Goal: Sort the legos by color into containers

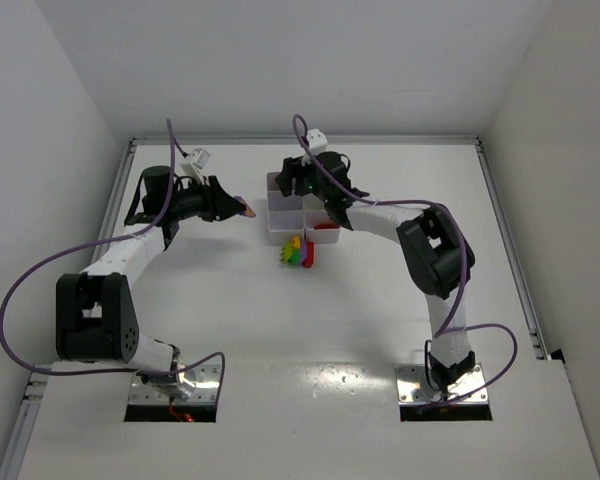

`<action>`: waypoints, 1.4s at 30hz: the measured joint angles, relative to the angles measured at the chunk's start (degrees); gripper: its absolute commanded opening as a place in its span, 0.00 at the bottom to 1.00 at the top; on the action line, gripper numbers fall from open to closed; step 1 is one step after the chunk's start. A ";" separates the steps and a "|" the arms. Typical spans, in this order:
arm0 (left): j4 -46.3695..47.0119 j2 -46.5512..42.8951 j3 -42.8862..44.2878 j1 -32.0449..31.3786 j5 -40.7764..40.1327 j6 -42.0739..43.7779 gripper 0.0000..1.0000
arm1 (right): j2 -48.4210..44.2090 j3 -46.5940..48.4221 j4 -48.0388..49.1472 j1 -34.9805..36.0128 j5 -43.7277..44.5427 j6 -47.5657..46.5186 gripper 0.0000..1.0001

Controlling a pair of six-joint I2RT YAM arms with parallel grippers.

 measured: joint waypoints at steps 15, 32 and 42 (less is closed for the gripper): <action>1.66 3.96 6.75 -8.72 -10.86 -0.72 0.00 | -14.75 -4.22 -8.02 -2.64 2.40 -1.51 0.72; -6.38 22.34 26.21 -21.11 -38.51 -0.74 0.00 | -35.45 -17.35 -27.93 -21.94 4.50 -7.13 0.72; -0.22 17.70 18.60 -21.94 -41.44 -2.27 0.00 | -36.50 -17.46 -28.79 -24.39 2.12 -7.10 0.72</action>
